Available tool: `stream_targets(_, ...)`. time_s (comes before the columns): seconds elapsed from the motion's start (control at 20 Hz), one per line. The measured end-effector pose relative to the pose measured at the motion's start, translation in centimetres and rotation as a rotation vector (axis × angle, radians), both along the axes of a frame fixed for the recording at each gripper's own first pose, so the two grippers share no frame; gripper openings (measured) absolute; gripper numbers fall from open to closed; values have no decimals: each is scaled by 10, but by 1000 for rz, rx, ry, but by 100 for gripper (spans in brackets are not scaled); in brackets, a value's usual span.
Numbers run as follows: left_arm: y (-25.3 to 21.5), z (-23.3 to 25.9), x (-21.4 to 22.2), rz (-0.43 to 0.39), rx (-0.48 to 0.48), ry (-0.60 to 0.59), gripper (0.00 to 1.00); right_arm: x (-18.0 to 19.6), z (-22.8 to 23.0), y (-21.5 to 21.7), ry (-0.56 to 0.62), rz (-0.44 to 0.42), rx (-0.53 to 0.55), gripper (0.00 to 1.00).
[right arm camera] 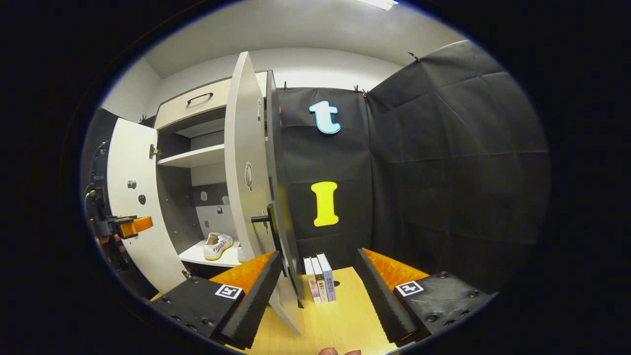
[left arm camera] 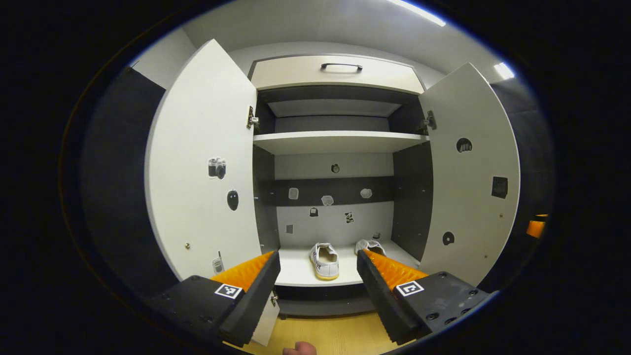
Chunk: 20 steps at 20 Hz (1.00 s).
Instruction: Grab one shoe with the right hand and put it into the shoe cabinet, grab the other shoe with the left hand and put it into the shoe cabinet; then close the right door with the right hand and the left door with the left hand.
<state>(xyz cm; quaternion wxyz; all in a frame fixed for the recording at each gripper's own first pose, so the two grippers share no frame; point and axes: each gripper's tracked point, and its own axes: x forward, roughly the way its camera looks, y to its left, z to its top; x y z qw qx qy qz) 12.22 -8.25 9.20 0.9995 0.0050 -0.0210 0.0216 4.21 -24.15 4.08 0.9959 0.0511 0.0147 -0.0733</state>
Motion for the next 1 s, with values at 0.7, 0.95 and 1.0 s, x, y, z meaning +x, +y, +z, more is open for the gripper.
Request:
stream_targets(0.7, 23, -26, -74, 54, 10, -7, 97, 80, -13, 3, 16, 19, -43, 97)
stream_targets(0.95, 53, -34, -86, 94, -8, 5, 97, 77, -14, 31, 20, 41, -32, 97)
stream_targets(1.0, 60, -36, -90, 107, -12, 7, 97, 77, -16, 43, 22, 55, -27, 97)
